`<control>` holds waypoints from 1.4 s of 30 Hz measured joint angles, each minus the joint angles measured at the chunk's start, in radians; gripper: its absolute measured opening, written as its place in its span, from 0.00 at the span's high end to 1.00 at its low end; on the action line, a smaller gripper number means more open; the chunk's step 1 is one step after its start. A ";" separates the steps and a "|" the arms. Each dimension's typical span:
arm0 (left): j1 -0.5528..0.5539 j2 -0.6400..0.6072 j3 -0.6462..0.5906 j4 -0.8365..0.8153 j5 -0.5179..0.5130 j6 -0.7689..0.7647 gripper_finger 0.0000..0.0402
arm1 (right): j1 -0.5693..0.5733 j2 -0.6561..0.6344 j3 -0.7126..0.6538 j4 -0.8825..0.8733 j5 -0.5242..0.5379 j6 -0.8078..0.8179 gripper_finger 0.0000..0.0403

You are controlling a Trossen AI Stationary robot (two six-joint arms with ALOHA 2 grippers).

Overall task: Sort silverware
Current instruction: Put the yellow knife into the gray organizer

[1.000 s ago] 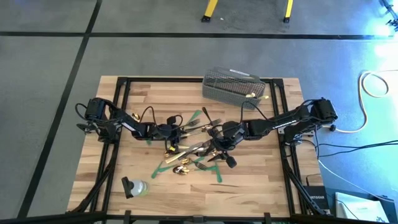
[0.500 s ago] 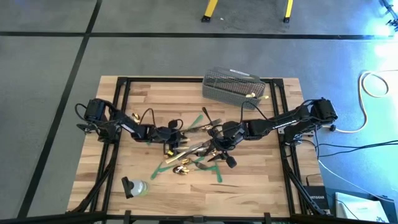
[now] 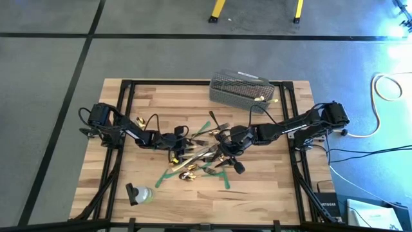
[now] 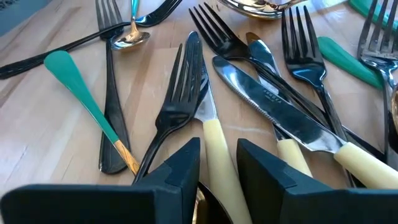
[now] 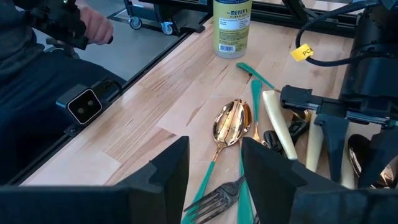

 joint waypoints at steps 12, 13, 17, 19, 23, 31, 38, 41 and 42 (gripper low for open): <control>0.003 0.000 0.000 0.067 0.008 -0.070 0.72 | 0.000 0.000 0.000 0.000 0.000 0.000 0.67; 0.003 0.000 0.000 0.066 0.008 -0.072 0.71 | 0.000 0.000 0.000 0.000 0.000 0.000 0.67; 0.003 0.000 0.001 0.063 0.006 -0.091 0.62 | 0.000 0.000 0.000 0.000 0.000 0.000 0.67; 0.000 0.000 0.001 0.060 0.006 -0.099 0.58 | 0.000 0.000 0.000 -0.001 0.000 0.000 0.67; -0.008 -0.002 -0.017 0.050 0.005 -0.117 0.52 | 0.000 0.000 0.000 -0.003 0.000 0.000 0.67; -0.015 -0.003 -0.175 0.283 -0.003 -0.183 0.46 | 0.000 0.000 0.000 -0.003 0.000 0.000 0.67; -0.024 -0.003 -0.230 0.329 -0.006 -0.143 0.45 | 0.000 0.000 0.000 -0.002 0.000 0.000 0.67; -0.041 -0.003 -0.230 0.348 -0.012 -0.102 0.45 | 0.000 0.000 0.000 -0.001 0.001 0.000 0.67; -0.047 -0.003 -0.230 0.361 -0.023 -0.094 0.45 | 0.000 0.000 0.000 -0.001 0.001 0.000 0.67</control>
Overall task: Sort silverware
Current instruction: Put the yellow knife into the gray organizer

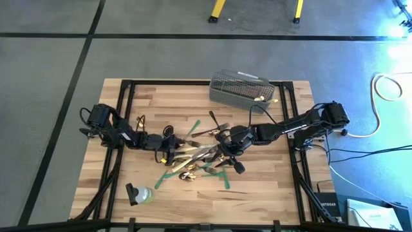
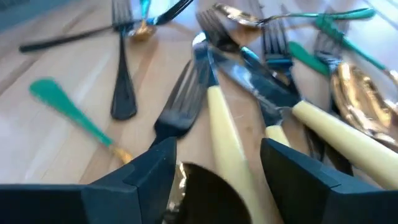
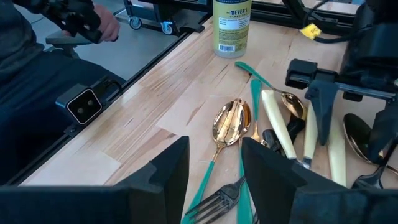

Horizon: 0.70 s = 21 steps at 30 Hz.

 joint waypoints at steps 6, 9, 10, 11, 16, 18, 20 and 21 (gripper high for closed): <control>-0.027 0.000 0.011 0.014 -0.034 0.027 0.45 | 0.000 0.000 0.000 0.000 0.001 0.000 0.67; -0.039 0.000 0.017 0.012 -0.035 0.039 0.45 | 0.000 0.000 0.000 0.000 0.003 0.000 0.67; -0.041 0.000 0.019 0.010 -0.035 0.043 0.45 | 0.000 0.000 0.000 0.000 0.004 0.000 0.67; -0.041 0.000 0.019 0.009 -0.036 0.044 0.45 | 0.000 0.000 0.000 0.000 0.006 0.000 0.67; -0.033 0.000 0.019 0.008 -0.037 0.043 0.45 | 0.000 0.000 0.000 0.001 0.006 0.000 0.67; -0.025 0.000 0.019 -0.007 -0.042 0.043 0.45 | 0.000 0.000 0.000 0.000 0.006 0.000 0.67; -0.012 0.000 0.019 -0.015 -0.055 0.044 0.45 | 0.000 0.000 0.000 0.001 0.006 0.000 0.67; -0.006 0.000 0.019 -0.015 -0.055 0.046 0.45 | 0.000 0.000 0.000 0.001 0.006 -0.001 0.67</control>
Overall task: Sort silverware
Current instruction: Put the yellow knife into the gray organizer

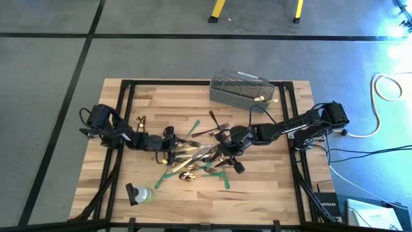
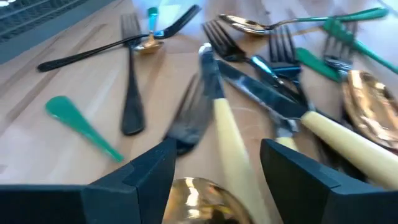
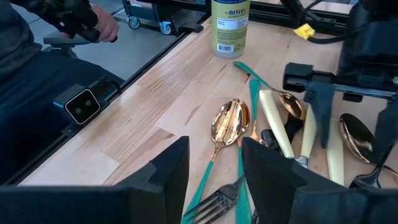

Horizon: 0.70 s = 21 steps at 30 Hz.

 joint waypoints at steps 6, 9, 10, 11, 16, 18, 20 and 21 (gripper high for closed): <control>0.003 0.000 0.008 -0.029 0.012 0.027 0.45 | 0.000 0.000 0.000 0.000 0.001 -0.002 0.67; -0.010 -0.001 0.027 -0.063 0.018 0.026 0.45 | 0.000 0.000 0.000 0.000 0.003 -0.003 0.67; -0.014 -0.001 0.034 -0.077 0.019 0.026 0.45 | 0.000 0.000 0.000 0.000 0.004 -0.003 0.67; -0.019 -0.002 0.040 -0.090 0.019 0.024 0.45 | 0.000 0.000 0.000 0.000 0.004 -0.003 0.67; -0.030 -0.003 0.059 -0.122 0.018 0.027 0.45 | 0.000 0.000 0.000 0.000 0.008 -0.003 0.67; -0.034 -0.002 0.062 -0.124 0.019 0.031 0.45 | 0.000 0.000 0.000 0.000 0.010 -0.003 0.67; -0.034 -0.002 0.064 -0.128 0.020 0.030 0.45 | 0.000 0.000 0.000 0.000 0.010 -0.003 0.67; -0.034 -0.002 0.064 -0.132 0.021 0.029 0.45 | 0.000 0.000 0.000 0.000 0.010 -0.003 0.67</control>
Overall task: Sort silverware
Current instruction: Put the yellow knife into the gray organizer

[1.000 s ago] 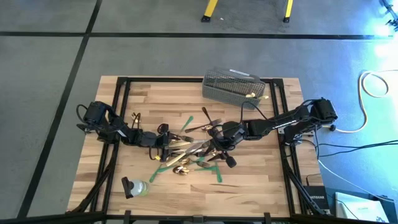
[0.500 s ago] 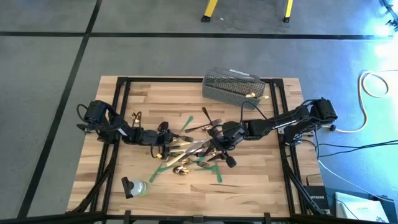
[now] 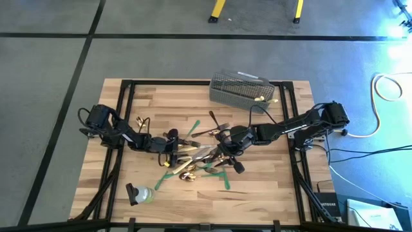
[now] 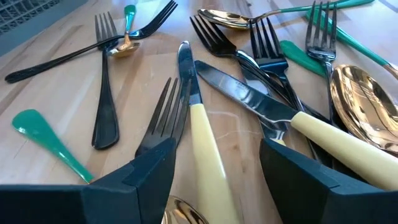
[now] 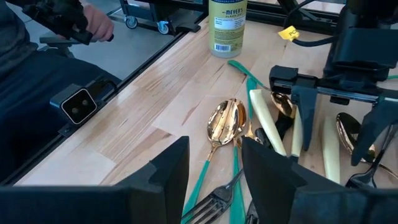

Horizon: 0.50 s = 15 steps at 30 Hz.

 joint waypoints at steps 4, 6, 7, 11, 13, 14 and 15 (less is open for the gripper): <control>0.000 0.000 0.001 -0.028 0.000 -0.021 0.45 | 0.000 0.000 0.000 0.000 0.000 0.000 0.67; 0.001 0.000 0.001 -0.037 0.002 -0.028 0.45 | 0.000 0.000 0.000 0.000 0.000 0.000 0.67; 0.001 0.000 0.001 -0.041 0.005 -0.029 0.45 | 0.000 0.000 0.000 0.000 0.000 0.000 0.67; 0.000 0.000 0.000 -0.045 0.010 -0.032 0.45 | 0.000 0.000 0.000 0.000 0.000 0.000 0.67; 0.000 0.000 0.000 -0.045 0.014 -0.032 0.45 | 0.000 0.000 0.000 0.000 0.000 0.000 0.67; 0.000 0.000 0.000 -0.045 0.014 -0.031 0.45 | 0.000 0.000 0.000 0.000 0.000 0.000 0.67; 0.000 0.000 0.000 -0.045 0.015 -0.032 0.45 | 0.000 0.000 0.000 0.000 0.000 0.000 0.67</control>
